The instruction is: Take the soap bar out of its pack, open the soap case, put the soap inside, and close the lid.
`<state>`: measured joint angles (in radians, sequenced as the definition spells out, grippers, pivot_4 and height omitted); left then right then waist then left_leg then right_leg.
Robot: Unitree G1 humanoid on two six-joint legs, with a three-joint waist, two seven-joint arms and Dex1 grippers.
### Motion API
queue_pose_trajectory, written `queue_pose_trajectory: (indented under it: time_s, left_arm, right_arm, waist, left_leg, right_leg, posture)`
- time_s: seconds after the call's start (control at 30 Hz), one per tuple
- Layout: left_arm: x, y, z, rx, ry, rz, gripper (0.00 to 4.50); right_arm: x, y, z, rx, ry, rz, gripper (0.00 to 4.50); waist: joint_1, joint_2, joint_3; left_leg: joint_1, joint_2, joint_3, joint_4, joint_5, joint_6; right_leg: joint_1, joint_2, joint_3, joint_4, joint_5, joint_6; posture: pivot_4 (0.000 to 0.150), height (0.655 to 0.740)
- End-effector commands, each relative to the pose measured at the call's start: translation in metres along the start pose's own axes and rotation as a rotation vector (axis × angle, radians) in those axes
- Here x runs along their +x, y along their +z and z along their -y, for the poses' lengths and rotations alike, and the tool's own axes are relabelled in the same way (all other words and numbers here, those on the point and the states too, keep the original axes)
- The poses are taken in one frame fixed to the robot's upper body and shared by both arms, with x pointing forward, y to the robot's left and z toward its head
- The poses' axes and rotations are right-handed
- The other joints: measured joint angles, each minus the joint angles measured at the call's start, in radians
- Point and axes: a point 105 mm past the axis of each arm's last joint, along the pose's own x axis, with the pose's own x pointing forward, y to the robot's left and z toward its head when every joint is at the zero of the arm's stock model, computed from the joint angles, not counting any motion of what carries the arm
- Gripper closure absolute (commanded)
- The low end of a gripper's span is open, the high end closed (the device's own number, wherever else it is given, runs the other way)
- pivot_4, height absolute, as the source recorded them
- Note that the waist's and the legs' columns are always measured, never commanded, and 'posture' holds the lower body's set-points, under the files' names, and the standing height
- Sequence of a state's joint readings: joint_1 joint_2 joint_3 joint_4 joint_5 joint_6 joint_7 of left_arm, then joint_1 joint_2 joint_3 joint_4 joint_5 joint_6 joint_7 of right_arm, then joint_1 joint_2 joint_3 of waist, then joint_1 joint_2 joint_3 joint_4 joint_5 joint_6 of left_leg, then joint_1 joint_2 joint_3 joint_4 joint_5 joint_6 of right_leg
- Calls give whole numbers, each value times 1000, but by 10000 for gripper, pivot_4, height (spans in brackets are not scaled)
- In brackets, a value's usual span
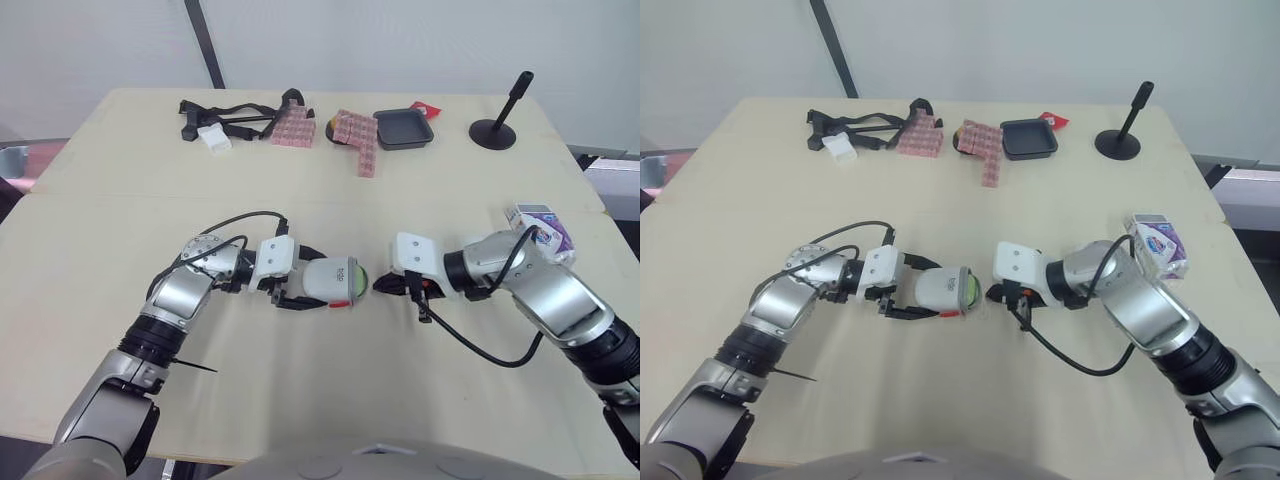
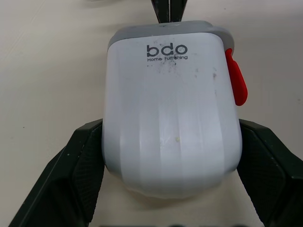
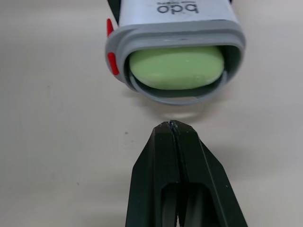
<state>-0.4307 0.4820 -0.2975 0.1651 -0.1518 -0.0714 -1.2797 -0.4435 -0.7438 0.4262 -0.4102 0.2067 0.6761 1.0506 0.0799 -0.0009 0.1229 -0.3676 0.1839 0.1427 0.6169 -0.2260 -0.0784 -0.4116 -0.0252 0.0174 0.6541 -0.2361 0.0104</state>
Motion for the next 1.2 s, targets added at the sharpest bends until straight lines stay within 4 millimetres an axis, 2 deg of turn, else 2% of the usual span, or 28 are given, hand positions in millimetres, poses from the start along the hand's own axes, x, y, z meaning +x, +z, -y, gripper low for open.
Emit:
queue_pose_trajectory:
  time_s: [0.03, 0.3, 0.7, 0.83, 1.07, 1.2]
  left_arm:
    - [0, 8, -5, 38, 6, 9, 10540]
    - [4, 8, -4, 43, 2, 13, 10540]
    - [6, 10, -3, 48, -2, 20, 10540]
    - [4, 9, -4, 53, -2, 13, 10540]
    - [-4, 4, -6, 64, 6, -12, 10540]
    - [-5, 4, -6, 74, 5, -12, 10540]
  right_arm:
    - [-2, 12, 5, -58, -22, 14, 44738]
    - [6, 19, 8, -88, -10, 24, 44738]
    - [10, 19, 9, -101, -2, 18, 44738]
    - [1, 10, 13, -61, -35, 6, 44738]
    - [-29, -19, 15, 47, -106, -22, 44738]
    - [-37, -23, 14, 123, -142, 34, 44738]
  waist:
    - [-1, 0, 0]
    - [0, 0, 0]
    - [0, 0, 0]
    - [1, 0, 0]
    - [4, 0, 0]
    - [-3, 0, 0]
  left_leg:
    - [0, 0, 0, 0, 0, 0]
    - [0, 0, 0, 0, 0, 0]
    - [0, 0, 0, 0, 0, 0]
    - [0, 0, 0, 0, 0, 0]
    - [-1, 0, 0, 0, 0, 0]
    - [0, 0, 0, 0, 0, 0]
  right_leg:
    - [0, 0, 0, 0, 0, 0]
    - [0, 0, 0, 0, 0, 0]
    - [0, 0, 0, 1, 0, 0]
    - [0, 0, 0, 1, 0, 0]
    - [0, -1, 0, 0, 0, 0]
    - [0, 0, 0, -1, 0, 0]
  posture:
    - [1500, 7400]
    - [1500, 7400]
    - [1500, 7400]
    - [1500, 7400]
    - [1500, 7400]
    - [1500, 7400]
